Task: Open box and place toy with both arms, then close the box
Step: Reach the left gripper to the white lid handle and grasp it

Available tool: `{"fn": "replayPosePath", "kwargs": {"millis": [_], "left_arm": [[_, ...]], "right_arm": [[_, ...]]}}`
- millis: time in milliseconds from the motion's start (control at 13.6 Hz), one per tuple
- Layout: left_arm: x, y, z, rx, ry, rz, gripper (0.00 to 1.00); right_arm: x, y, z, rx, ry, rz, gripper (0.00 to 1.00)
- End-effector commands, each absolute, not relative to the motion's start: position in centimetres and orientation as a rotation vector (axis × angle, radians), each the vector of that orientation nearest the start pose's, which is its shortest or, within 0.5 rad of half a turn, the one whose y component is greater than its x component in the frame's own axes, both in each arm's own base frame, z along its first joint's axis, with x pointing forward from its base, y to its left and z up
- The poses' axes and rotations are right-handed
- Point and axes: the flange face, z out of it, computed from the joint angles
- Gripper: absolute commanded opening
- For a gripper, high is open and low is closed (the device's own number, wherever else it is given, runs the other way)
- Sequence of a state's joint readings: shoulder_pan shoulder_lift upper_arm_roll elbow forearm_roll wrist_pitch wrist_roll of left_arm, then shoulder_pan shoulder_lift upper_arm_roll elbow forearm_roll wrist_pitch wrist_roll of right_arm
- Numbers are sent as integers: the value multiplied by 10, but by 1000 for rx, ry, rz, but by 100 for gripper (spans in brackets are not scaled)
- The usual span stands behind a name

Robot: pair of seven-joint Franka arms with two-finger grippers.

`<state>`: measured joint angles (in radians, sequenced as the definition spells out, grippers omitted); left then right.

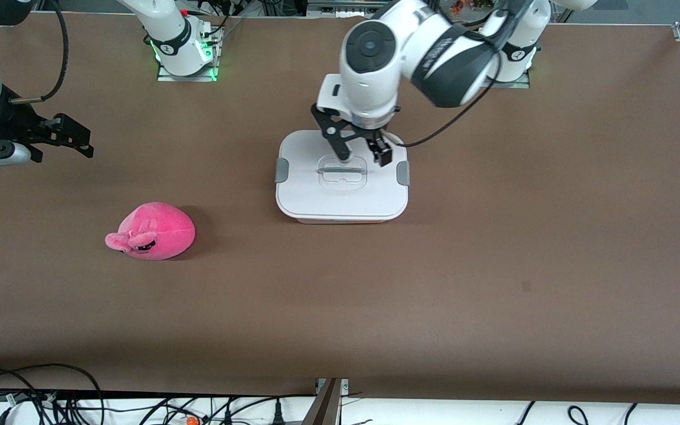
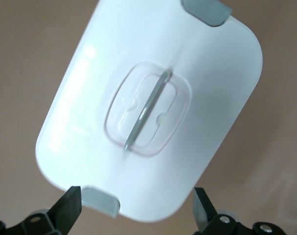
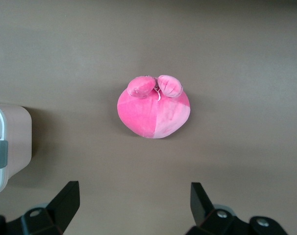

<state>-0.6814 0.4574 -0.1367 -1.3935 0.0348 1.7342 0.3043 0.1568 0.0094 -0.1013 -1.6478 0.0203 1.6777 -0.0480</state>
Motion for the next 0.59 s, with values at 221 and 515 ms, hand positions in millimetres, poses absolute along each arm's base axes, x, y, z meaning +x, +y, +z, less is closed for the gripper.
{"fn": "replayPosePath", "kwargs": {"millis": [221, 515], "left_arm": [[449, -537, 394, -2323, 1862, 58, 100], [450, -545, 361, -2301, 1889, 74, 100]], "right_arm": [[563, 36, 597, -3122, -183, -24, 100], [563, 43, 596, -3128, -184, -22, 100]]}}
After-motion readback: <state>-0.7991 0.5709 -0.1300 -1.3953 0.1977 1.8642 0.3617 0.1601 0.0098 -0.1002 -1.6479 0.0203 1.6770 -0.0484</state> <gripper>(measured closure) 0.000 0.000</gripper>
